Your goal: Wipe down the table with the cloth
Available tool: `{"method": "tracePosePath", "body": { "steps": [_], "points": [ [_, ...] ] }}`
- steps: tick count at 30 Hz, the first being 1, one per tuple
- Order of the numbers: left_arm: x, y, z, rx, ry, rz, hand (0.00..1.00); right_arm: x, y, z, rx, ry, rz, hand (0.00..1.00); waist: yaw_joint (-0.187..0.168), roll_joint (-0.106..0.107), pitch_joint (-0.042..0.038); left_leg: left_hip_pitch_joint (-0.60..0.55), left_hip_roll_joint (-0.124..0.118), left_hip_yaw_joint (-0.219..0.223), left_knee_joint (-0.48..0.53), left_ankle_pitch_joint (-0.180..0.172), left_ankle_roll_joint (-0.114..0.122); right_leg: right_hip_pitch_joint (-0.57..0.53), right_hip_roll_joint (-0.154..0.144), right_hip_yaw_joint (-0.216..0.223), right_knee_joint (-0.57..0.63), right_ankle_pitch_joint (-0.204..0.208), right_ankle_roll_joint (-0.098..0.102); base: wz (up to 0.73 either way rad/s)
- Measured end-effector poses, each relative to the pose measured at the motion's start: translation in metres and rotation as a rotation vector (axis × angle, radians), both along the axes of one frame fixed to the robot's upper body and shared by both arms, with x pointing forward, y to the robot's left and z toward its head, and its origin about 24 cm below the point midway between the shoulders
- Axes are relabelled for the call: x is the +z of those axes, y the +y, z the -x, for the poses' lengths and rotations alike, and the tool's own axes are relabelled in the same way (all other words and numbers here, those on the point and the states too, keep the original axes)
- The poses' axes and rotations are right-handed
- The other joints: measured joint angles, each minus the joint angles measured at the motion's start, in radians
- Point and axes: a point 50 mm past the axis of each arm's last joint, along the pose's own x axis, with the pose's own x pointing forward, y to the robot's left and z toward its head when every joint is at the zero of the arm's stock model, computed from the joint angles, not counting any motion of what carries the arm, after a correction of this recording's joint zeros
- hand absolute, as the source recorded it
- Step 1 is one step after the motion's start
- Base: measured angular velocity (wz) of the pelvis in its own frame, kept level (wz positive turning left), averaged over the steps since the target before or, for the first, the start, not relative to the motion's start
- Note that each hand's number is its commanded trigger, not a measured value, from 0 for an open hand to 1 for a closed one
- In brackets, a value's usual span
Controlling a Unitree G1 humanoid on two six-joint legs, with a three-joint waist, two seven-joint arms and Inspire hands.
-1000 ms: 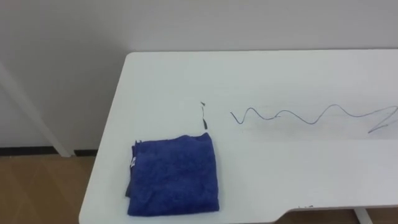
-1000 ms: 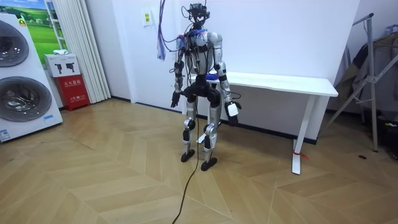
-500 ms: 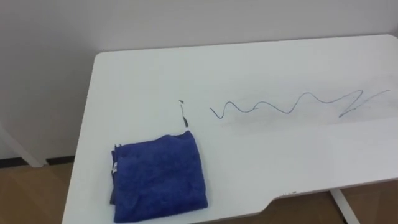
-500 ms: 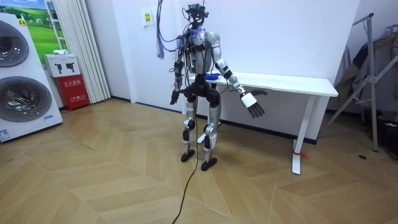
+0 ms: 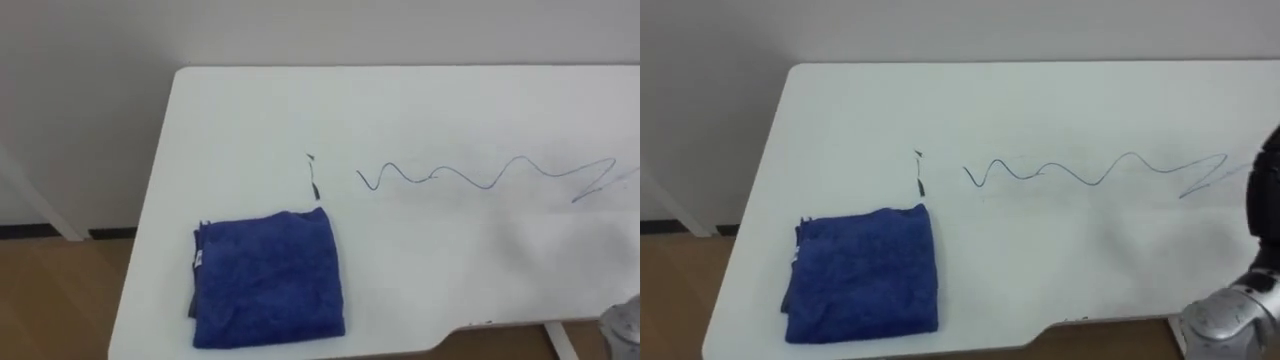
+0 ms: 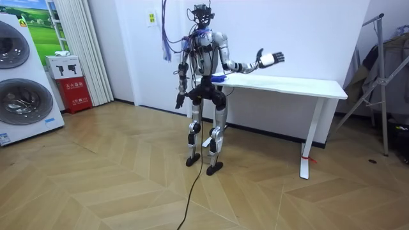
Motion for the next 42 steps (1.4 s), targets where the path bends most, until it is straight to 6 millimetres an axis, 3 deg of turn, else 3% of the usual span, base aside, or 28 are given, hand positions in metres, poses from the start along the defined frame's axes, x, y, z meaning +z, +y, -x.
{"method": "tracePosePath", "body": {
  "steps": [7,11,15,18,22,29,42],
  "points": [
    [-0.003,-0.006,0.006,-0.037,0.031,0.019,0.0,0.032,0.039,-0.018,0.214,-0.097,0.135,0.0,0.029,0.013,0.0011,-0.003,0.001,-0.001,0.01,0.0,0.0,0.002,-0.001,-0.007,0.003,0.0,-0.001,0.0],
    [-0.003,-0.008,0.0,-0.063,0.01,0.037,0.0,0.044,0.071,-0.026,0.395,-0.113,0.202,0.0,0.037,0.011,0.0001,-0.022,0.005,0.0,0.015,0.0,-0.001,-0.006,0.003,-0.007,0.004,0.004,-0.006,0.0],
    [-0.003,-0.01,-0.01,-0.086,-0.024,0.052,0.0,0.052,0.087,-0.029,0.501,-0.112,0.237,0.0,0.059,0.006,-0.0032,-0.022,0.005,0.001,0.013,0.0,-0.001,-0.007,0.003,-0.008,0.003,0.005,-0.006,0.0],
    [-0.004,-0.012,-0.017,-0.104,-0.041,0.063,0.0,0.064,0.107,-0.029,0.598,-0.129,0.318,0.0,0.069,0.009,-0.0013,-0.023,0.005,-0.003,0.014,0.0,-0.001,-0.004,0.002,-0.011,0.001,0.005,-0.006,0.04],
    [-0.002,-0.014,-0.033,-0.136,-0.103,0.069,0.0,0.061,0.131,-0.029,0.726,-0.085,0.424,0.0,0.094,0.006,-0.0032,-0.029,0.004,-0.014,0.015,0.0,-0.001,-0.005,0.001,-0.02,-0.001,0.005,-0.006,0.06],
    [-0.004,-0.023,-0.046,-0.215,-0.132,0.095,0.0,0.047,0.173,-0.026,0.974,-0.002,0.394,0.0,0.128,0.006,-0.0022,-0.033,0.003,-0.027,0.013,0.001,-0.001,-0.001,0.002,-0.034,-0.018,0.01,-0.005,0.05],
    [-0.004,-0.021,-0.05,-0.275,-0.118,0.089,0.0,0.02,0.214,-0.01,1.257,0.163,0.421,0.0,0.169,-0.002,0.0046,-0.05,0.002,-0.041,0.012,0.001,-0.001,-0.005,0.001,-0.048,-0.02,0.01,-0.004,0.04]
  ]
}}
